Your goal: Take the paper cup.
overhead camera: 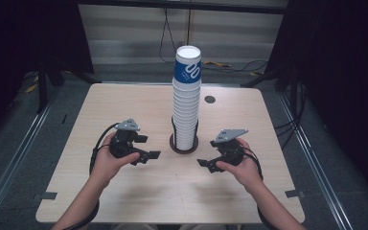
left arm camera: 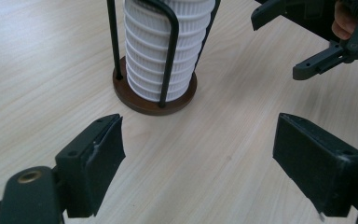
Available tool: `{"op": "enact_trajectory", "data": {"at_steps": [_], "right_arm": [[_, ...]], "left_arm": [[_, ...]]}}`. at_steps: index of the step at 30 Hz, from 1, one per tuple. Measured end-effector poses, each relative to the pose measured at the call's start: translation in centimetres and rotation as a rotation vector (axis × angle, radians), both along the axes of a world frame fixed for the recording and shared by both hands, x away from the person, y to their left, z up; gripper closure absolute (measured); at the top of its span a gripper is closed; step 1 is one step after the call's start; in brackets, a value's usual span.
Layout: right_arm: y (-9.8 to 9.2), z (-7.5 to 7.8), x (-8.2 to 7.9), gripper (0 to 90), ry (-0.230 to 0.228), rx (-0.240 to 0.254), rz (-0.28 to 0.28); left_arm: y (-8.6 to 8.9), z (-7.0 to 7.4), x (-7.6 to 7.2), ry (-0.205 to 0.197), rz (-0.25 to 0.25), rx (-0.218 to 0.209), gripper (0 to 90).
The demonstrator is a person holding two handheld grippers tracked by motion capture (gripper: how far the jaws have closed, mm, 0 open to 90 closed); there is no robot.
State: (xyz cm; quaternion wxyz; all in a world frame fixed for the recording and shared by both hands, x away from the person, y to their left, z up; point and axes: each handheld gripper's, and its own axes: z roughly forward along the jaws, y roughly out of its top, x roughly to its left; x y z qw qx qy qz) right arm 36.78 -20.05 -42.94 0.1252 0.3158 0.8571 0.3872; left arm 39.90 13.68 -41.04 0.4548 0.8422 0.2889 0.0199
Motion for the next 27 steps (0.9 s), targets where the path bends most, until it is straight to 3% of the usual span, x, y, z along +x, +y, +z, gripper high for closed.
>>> {"op": "enact_trajectory", "data": {"at_steps": [12, 19, 27], "right_arm": [[0.8, 3.5, 2.0, 12.6, -0.018, 0.058, -0.025], [0.8, 4.7, 2.9, 12.6, -0.023, 0.052, -0.045], [1.1, 5.8, 3.3, 12.6, -0.043, 0.06, -0.043]], "left_arm": [[-1.3, 4.1, 1.5, -0.036, -0.039, 0.015, 16.2], [-2.1, 6.1, 2.4, -0.052, -0.038, 0.024, 16.2], [-2.9, 7.3, 2.8, -0.061, -0.047, 0.018, 16.1]]}}
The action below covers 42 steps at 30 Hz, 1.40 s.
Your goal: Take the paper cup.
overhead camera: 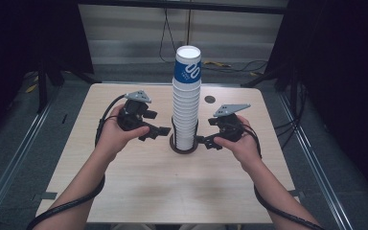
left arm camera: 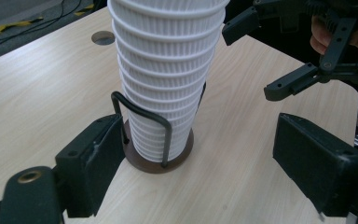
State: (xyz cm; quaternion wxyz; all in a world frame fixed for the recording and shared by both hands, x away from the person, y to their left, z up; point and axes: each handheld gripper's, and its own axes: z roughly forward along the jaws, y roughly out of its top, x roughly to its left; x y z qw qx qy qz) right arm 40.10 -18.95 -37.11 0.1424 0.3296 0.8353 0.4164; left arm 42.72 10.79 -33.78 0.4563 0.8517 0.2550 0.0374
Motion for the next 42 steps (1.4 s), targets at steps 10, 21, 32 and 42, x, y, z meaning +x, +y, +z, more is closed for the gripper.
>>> {"op": "enact_trajectory", "data": {"at_steps": [10, 21, 32, 42], "right_arm": [[0.8, 1.1, 0.2, 12.5, -0.025, -0.008, 0.01], [1.4, 2.7, 0.8, 12.4, -0.041, -0.005, 0.007], [1.7, 3.9, 1.8, 12.3, -0.057, 0.04, -0.013], [1.4, 5.1, 2.5, 12.3, -0.065, 0.054, -0.033]], "left_arm": [[-0.8, 1.5, 0.9, -0.02, 0.001, -0.002, 16.1], [-1.3, 4.3, 2.2, -0.043, 0.031, 0.003, 15.9], [-2.5, 6.9, 3.3, -0.069, 0.029, -0.02, 15.8], [-3.3, 8.6, 4.1, -0.106, 0.03, -0.017, 15.8]]}}
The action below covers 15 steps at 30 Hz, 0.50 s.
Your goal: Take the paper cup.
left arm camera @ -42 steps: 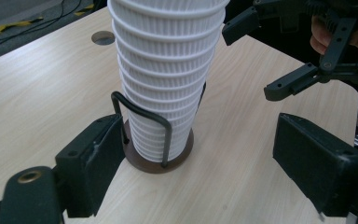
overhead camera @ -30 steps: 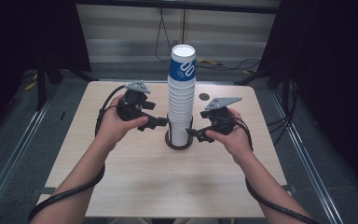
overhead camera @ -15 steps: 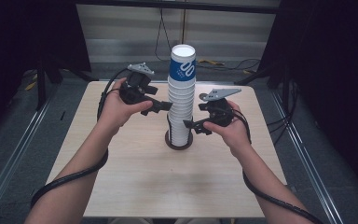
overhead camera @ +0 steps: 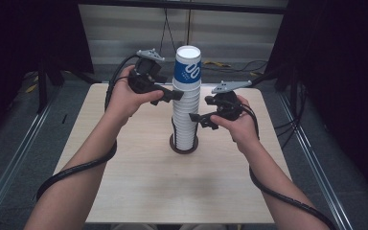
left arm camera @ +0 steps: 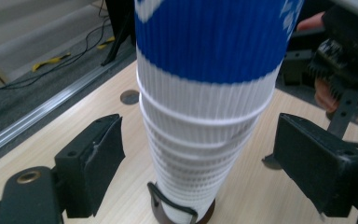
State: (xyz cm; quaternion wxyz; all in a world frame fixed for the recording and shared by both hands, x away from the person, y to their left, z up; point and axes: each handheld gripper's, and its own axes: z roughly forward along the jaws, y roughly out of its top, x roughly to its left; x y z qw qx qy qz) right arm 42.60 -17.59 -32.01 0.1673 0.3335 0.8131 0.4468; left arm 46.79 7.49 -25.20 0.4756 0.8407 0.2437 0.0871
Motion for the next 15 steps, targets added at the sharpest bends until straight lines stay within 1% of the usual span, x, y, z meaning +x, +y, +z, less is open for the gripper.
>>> {"op": "enact_trajectory", "data": {"at_steps": [2, 4, 7, 9, 11, 12, 15], "right_arm": [[0.0, 0.0, 0.1, 12.3, 0.0, 0.002, -0.002], [0.1, 0.0, 0.1, 12.3, 0.001, 0.011, -0.006], [0.3, 0.1, 0.2, 12.3, -0.008, 0.013, 0.004], [0.5, 0.3, 0.3, 12.3, -0.014, 0.026, -0.003], [0.6, 0.6, 0.4, 12.3, -0.02, 0.022, -0.004], [0.7, 0.8, 0.5, 12.2, -0.019, 0.02, -0.005], [0.9, 1.2, 0.6, 12.1, -0.03, 0.025, -0.008]], "left_arm": [[-0.3, 0.3, 0.2, -0.005, 0.0, -0.006, 15.7], [-0.6, 0.6, 0.3, -0.013, 0.014, -0.003, 15.7], [-1.1, 0.8, 0.6, -0.023, 0.007, -0.014, 15.7], [-1.4, 0.9, 0.7, -0.012, -0.001, -0.021, 15.7], [-1.6, 1.0, 0.9, -0.019, 0.001, -0.014, 15.2], [-1.9, 1.1, 1.0, -0.029, 0.0, -0.021, 15.5], [-2.4, 1.2, 1.1, -0.033, 0.002, -0.038, 15.6]]}}
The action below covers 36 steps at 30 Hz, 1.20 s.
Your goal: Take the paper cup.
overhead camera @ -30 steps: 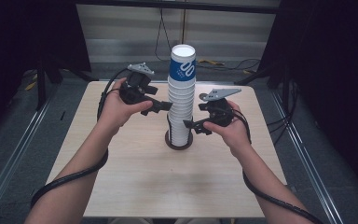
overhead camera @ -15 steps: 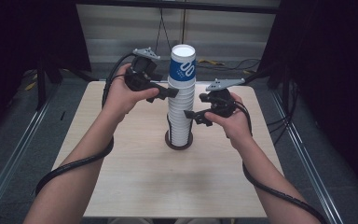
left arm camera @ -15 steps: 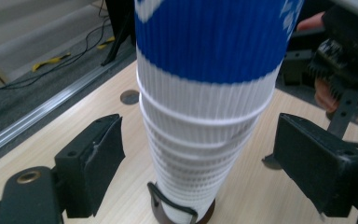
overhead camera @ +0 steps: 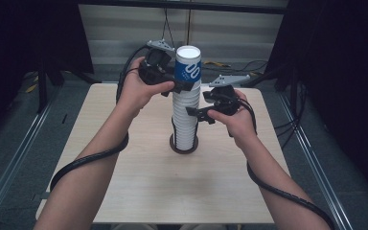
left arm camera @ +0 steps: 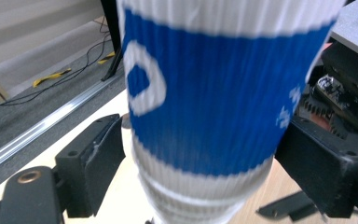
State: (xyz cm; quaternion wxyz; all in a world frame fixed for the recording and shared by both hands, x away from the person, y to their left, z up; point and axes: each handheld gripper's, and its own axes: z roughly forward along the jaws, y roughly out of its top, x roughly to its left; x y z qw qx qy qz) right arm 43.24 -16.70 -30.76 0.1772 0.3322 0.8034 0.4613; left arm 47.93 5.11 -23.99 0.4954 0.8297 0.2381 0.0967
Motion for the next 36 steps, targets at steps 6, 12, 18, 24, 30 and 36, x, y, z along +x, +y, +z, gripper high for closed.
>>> {"op": "enact_trajectory", "data": {"at_steps": [6, 12, 18, 24, 30, 36], "right_arm": [[0.5, 0.8, 0.3, 11.8, -0.017, 0.001, -0.012], [0.8, 1.5, 0.5, 11.8, -0.032, 0.031, -0.01], [1.3, 1.8, 0.7, 11.4, -0.029, 0.053, -0.021], [1.6, 1.5, 1.0, 13.8, -0.017, 0.088, -0.046], [1.6, 1.4, 0.9, 14.1, -0.032, 0.092, -0.047], [1.6, 1.4, 0.9, 14.4, -0.033, 0.091, -0.048]], "left_arm": [[-0.5, -0.1, 0.2, 0.007, 0.007, -0.02, 16.7], [-0.5, -0.1, 0.2, 0.004, 0.009, -0.024, 17.7], [-0.6, 0.0, 0.1, 0.004, 0.007, -0.015, 18.0], [-0.6, 0.1, 0.0, 0.008, 0.018, -0.005, 18.7], [-0.7, 0.2, 0.1, 0.018, 0.03, -0.007, 19.0], [-0.6, 0.3, 0.1, 0.033, 0.047, -0.021, 19.2]]}}
